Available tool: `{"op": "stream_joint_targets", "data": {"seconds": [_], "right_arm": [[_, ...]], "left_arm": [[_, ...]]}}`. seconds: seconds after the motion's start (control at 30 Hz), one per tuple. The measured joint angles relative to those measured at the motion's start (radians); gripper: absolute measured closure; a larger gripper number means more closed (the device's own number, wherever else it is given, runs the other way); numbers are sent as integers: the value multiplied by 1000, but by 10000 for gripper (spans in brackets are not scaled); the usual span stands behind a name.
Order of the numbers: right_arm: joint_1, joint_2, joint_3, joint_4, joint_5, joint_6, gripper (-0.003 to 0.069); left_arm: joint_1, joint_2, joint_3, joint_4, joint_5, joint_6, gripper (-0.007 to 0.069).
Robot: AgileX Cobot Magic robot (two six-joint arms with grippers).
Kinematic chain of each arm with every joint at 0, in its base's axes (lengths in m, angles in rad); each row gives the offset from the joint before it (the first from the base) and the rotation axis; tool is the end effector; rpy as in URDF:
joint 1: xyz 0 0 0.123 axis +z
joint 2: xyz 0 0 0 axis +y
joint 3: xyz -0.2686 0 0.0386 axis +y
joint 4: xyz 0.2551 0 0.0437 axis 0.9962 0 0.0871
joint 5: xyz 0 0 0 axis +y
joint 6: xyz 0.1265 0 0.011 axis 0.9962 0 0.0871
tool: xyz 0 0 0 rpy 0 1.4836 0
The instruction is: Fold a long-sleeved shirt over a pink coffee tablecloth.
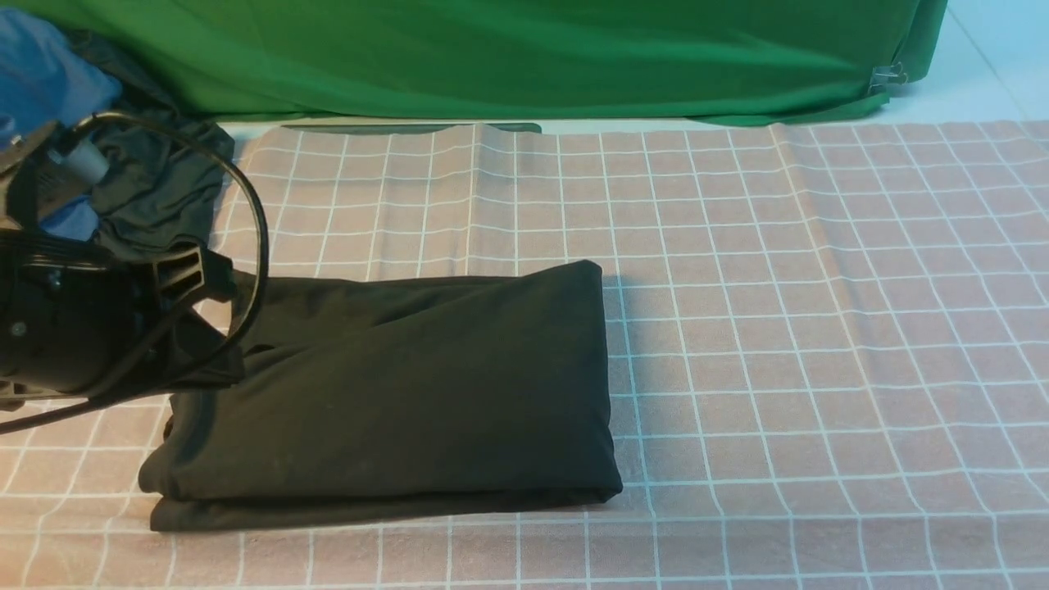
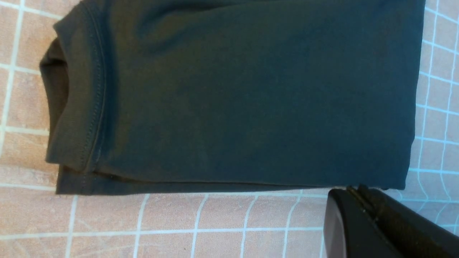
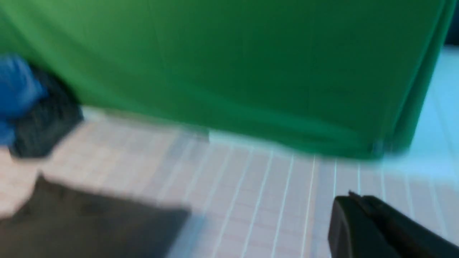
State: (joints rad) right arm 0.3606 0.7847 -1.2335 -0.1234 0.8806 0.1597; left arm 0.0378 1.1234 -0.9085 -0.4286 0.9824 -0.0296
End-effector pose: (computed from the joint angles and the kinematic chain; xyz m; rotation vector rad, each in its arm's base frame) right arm 0.1607 0.0477 0.4479 -0.2032 1.9047 0.2072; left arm 0.2363 -0.0350 0.2659 -0.2940 2.6172 -0.5472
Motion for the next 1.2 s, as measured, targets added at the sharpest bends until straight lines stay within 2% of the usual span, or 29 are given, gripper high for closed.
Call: {"op": "stream_joint_targets", "data": {"seconds": [0.1,0.4,0.53,0.6,0.73,0.8,0.83,0.9,1.0,1.1,1.2], "right_arm": [[0,67,27,7,32,6,622],[0,534,-24,174,9,-89,622],[0,682,-58,189,9,-110,622],[0,783,-85,239,11,-140,606],[-2,907,-129,401,14,-246,528],[-2,991,-172,536,15,-344,403],[-2,1004,-176,545,15,-354,382],[-2,1084,-224,607,15,-389,250],[-2,1158,-271,631,15,-394,124],[-2,1218,-306,658,10,-393,53],[-2,1262,-325,704,4,-393,39]], "left_arm": [[0,-14,3,0,8,10,611],[0,-193,31,21,35,13,611],[0,-286,31,31,86,-28,611],[0,-340,31,29,119,-49,611],[0,-409,31,28,151,-60,611],[0,-452,31,28,161,-62,611],[0,-454,31,28,161,-62,611],[0,-481,31,28,165,-68,611],[0,-488,31,28,170,-79,611],[0,-489,31,28,173,-96,611],[0,-489,32,28,173,-99,611]]}}
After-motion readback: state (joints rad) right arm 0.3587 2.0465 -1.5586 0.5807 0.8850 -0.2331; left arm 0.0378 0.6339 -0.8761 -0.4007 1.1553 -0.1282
